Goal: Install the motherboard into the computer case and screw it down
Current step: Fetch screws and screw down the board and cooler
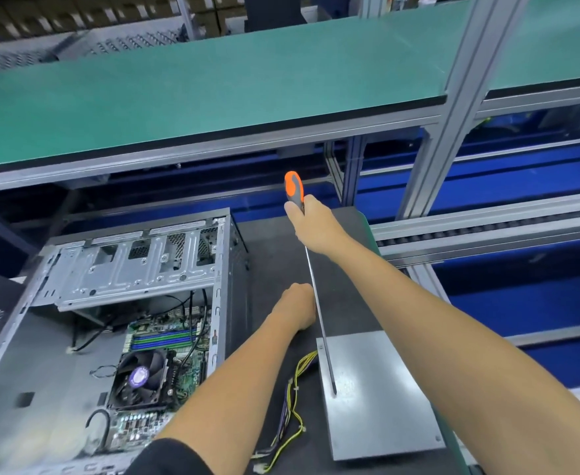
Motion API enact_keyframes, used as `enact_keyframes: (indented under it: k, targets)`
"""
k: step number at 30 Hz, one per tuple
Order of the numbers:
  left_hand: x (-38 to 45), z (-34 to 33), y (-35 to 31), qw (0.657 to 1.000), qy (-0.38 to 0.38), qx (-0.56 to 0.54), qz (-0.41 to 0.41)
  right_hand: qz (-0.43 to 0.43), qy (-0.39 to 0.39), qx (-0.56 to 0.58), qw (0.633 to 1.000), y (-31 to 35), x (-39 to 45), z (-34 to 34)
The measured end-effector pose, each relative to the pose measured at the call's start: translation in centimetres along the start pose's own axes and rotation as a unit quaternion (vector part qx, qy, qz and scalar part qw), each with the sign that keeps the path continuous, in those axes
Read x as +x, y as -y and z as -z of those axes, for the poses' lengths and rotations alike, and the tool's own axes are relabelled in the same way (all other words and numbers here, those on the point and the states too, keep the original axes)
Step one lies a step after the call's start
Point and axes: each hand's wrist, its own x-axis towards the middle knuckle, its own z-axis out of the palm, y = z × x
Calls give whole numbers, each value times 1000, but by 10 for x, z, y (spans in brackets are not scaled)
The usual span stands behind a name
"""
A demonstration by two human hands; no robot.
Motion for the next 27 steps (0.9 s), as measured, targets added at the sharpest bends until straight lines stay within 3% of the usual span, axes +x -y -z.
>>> enact_keyframes:
  k: [27]
  targets:
    - [2,0,-4,999,-32,36,1,24,-48,-5,999,7,-10,19]
